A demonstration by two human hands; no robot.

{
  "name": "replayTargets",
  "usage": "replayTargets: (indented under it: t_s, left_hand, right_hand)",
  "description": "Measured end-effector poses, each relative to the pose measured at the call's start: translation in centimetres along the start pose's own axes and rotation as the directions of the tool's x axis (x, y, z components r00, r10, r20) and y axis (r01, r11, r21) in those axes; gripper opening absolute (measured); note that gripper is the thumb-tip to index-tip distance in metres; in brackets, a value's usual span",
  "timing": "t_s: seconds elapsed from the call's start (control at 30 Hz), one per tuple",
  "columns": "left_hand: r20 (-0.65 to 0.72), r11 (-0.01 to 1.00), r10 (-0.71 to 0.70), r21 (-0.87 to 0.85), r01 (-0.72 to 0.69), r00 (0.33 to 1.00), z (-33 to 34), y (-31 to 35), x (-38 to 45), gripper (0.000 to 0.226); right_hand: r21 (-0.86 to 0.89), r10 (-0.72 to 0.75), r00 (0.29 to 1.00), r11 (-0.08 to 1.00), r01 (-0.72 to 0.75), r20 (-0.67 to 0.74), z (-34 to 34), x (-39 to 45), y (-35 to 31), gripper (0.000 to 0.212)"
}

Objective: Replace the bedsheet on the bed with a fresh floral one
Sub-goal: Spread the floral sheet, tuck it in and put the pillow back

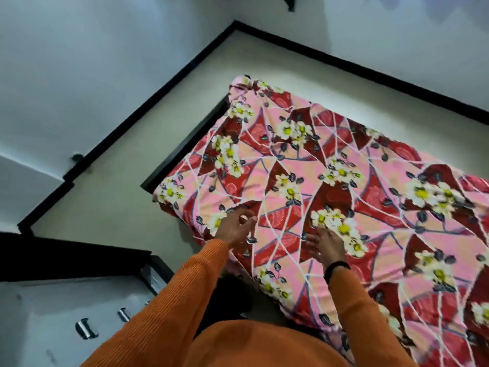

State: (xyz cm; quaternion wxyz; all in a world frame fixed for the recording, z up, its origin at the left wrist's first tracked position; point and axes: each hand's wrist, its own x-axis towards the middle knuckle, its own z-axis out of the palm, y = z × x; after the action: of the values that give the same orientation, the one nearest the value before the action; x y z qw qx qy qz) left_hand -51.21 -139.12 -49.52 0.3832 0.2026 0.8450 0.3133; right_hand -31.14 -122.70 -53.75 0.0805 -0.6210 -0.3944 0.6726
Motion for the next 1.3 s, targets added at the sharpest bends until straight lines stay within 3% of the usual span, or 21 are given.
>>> replayTargets:
  t_s: [0.1, 0.33, 0.43, 0.6, 0.77, 0.87, 1.0, 1.17, 1.3]
  left_hand:
    - [-0.010, 1.000, 0.004, -0.002, -0.004, 1.000, -4.6, -2.2, 4.3, 0.030]
    - [0.134, 0.995, 0.091, 0.033, -0.096, 0.987, -15.8, -7.6, 16.5, 0.031]
    - [0.176, 0.995, 0.081, 0.036, -0.089, 0.981, -22.5, -9.6, 19.6, 0.033]
    - [0.167, 0.987, 0.037, 0.149, -0.063, 0.985, -32.6, -10.6, 24.8, 0.027]
    - [0.183, 0.961, 0.085, 0.243, -0.128, 0.980, -37.6, -8.5, 30.0, 0.030]
    - [0.258, 0.938, 0.102, 0.297, -0.179, 0.961, -39.3, -7.6, 33.7, 0.034]
    - [0.331, 0.926, 0.140, 0.291, -0.242, 0.933, -42.1, -7.1, 39.9, 0.032]
    - [0.454, 0.805, 0.278, 0.371, -0.464, 0.846, -46.9, -8.8, 49.9, 0.027]
    - [0.630, 0.582, 0.405, 0.381, -0.718, 0.663, -51.7, -9.9, 54.6, 0.017]
  right_hand:
    - [-0.018, -0.005, 1.000, 1.000, 0.005, 0.000, 6.4, 1.5, -1.9, 0.023]
    - [0.094, 0.022, 0.993, 0.995, -0.012, -0.112, 22.3, 4.1, -4.4, 0.021]
    - [0.163, 0.070, 0.982, 0.986, -0.041, -0.176, 28.2, 3.2, -4.2, 0.027]
    - [0.236, 0.111, 0.980, 0.969, -0.070, -0.167, 37.8, 2.5, -5.9, 0.017]
    - [0.339, 0.121, 0.982, 0.938, -0.065, -0.147, 45.3, 5.3, -8.9, 0.004]
    - [0.361, 0.098, 0.978, 0.932, -0.025, -0.184, 49.3, 7.5, -10.6, 0.016]
    - [0.404, 0.117, 0.952, 0.915, 0.008, -0.283, 54.4, 10.3, -12.9, 0.015]
    - [0.400, 0.100, 0.878, 0.910, 0.110, -0.468, 62.8, 12.0, -14.6, 0.006]
    - [0.348, 0.144, 0.779, 0.932, 0.101, -0.611, 70.3, 9.9, -14.7, 0.015]
